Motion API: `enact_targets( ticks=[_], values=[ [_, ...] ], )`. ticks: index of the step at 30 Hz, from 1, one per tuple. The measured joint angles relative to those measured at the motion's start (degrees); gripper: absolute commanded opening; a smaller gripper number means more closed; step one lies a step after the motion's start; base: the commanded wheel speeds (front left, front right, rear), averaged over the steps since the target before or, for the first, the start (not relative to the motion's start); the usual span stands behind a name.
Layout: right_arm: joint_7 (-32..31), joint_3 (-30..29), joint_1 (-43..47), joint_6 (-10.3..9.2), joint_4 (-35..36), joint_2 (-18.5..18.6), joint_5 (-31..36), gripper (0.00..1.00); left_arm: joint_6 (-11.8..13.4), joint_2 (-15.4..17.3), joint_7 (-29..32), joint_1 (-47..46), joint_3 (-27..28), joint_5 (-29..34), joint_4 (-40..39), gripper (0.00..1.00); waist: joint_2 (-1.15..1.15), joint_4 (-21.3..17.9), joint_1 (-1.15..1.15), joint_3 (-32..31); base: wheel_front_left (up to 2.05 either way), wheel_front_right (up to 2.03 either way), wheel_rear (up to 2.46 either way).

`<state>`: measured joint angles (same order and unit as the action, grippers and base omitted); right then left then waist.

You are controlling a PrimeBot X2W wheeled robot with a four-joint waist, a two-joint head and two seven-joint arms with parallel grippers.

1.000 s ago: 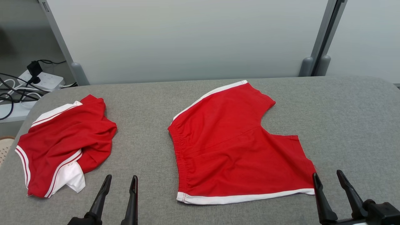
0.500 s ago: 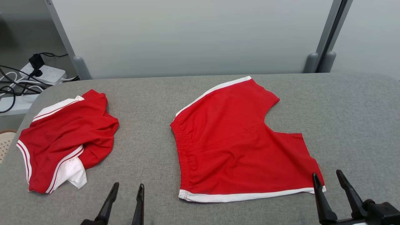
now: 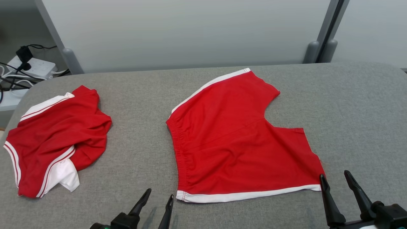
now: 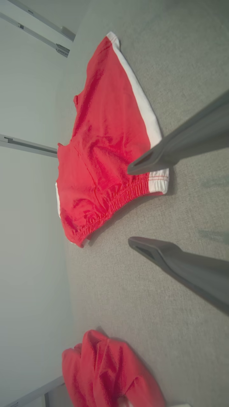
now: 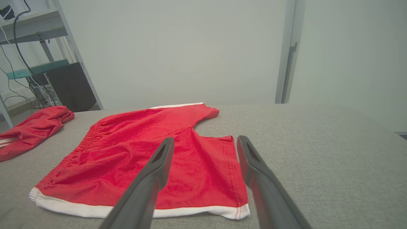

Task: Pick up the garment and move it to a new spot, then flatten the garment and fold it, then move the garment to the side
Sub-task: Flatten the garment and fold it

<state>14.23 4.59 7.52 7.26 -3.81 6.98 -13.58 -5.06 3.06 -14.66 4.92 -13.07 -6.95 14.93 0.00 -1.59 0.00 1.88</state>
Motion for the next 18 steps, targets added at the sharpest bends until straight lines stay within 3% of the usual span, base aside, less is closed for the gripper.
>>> enact_targets(
  ticks=[8,18],
  values=[
    [0.00,0.02,-0.70,-0.01,0.87,0.21,-0.01,1.00,-1.47,0.02,0.01,-5.33,-4.30,0.76,9.25,1.00,0.00,-1.52,0.00,2.09,0.00,0.00,0.00],
    [0.00,0.01,-1.37,0.00,0.99,0.20,-0.02,1.00,-1.94,-0.02,0.01,-9.98,-6.45,0.98,14.60,1.00,0.00,-2.53,0.00,3.75,0.00,0.00,0.00]
  ],
)
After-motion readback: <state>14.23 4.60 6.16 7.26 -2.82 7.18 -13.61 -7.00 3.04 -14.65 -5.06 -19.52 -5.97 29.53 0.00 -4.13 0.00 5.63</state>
